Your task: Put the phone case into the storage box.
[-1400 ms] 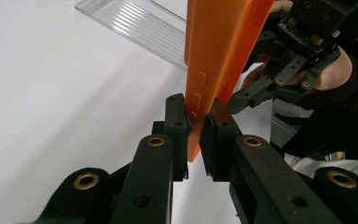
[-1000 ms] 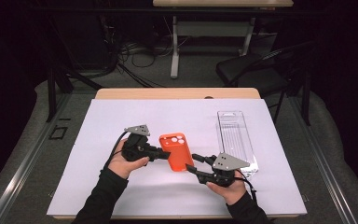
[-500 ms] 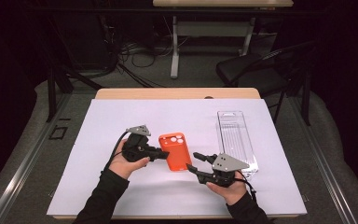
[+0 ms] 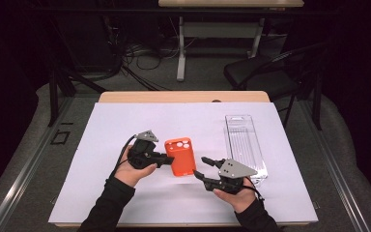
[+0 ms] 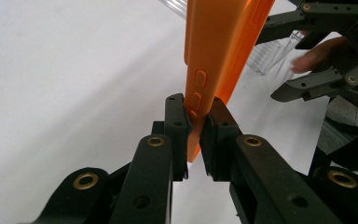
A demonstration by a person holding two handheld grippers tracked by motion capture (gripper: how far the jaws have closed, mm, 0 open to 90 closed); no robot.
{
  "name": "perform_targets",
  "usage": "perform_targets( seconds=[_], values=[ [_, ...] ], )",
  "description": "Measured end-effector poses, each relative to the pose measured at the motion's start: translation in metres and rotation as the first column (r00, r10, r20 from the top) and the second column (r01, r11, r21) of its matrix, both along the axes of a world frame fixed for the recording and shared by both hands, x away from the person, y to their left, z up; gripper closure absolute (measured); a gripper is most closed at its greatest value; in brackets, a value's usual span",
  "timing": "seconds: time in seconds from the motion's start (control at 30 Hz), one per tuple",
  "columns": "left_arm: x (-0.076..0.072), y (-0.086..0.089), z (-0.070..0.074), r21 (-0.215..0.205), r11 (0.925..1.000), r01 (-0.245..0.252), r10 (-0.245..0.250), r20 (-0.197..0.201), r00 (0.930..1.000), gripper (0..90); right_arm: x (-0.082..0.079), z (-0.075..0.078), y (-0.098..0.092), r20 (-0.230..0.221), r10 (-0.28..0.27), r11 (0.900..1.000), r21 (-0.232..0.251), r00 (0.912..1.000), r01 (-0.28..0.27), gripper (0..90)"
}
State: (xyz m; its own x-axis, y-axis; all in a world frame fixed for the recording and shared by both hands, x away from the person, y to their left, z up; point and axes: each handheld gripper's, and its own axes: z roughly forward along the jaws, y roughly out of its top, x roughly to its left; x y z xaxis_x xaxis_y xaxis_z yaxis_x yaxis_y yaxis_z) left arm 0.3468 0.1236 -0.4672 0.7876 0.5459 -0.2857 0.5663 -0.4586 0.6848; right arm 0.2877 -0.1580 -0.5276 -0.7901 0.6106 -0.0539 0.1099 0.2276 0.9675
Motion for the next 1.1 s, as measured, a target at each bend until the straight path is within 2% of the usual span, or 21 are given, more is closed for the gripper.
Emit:
perform_targets(
  seconds=[0.5, 0.7, 0.83, 0.97, 1.1],
  values=[
    [-0.005, -0.004, 0.004, 0.059, 0.9977, -0.034, 0.034, 0.011, 0.9994, 81.9, -0.001, 0.003, 0.002, -0.002, -0.077, 0.996, -0.050, 0.9970, 0.077, 29.1],
    [-0.007, -0.006, 0.005, 0.071, 0.9969, -0.034, 0.033, 0.016, 0.9993, 81.9, -0.002, 0.005, 0.005, -0.011, -0.084, 0.994, -0.071, 0.9964, 0.083, 24.9],
    [-0.007, -0.007, 0.005, 0.078, 0.9963, -0.035, 0.033, 0.019, 0.9993, 81.9, 0.000, 0.006, 0.006, -0.042, -0.086, 0.994, -0.068, 0.9954, 0.083, 23.2],
    [-0.007, -0.007, 0.006, 0.086, 0.9956, -0.038, 0.036, 0.021, 0.9991, 82.0, 0.003, 0.009, 0.006, -0.066, -0.109, 0.992, -0.074, 0.9919, 0.104, 16.7],
    [-0.008, -0.007, 0.008, 0.091, 0.9949, -0.042, 0.040, 0.023, 0.9989, 82.0, 0.008, 0.011, 0.006, -0.116, -0.119, 0.991, -0.079, 0.9861, 0.111, 13.8]
  ],
)
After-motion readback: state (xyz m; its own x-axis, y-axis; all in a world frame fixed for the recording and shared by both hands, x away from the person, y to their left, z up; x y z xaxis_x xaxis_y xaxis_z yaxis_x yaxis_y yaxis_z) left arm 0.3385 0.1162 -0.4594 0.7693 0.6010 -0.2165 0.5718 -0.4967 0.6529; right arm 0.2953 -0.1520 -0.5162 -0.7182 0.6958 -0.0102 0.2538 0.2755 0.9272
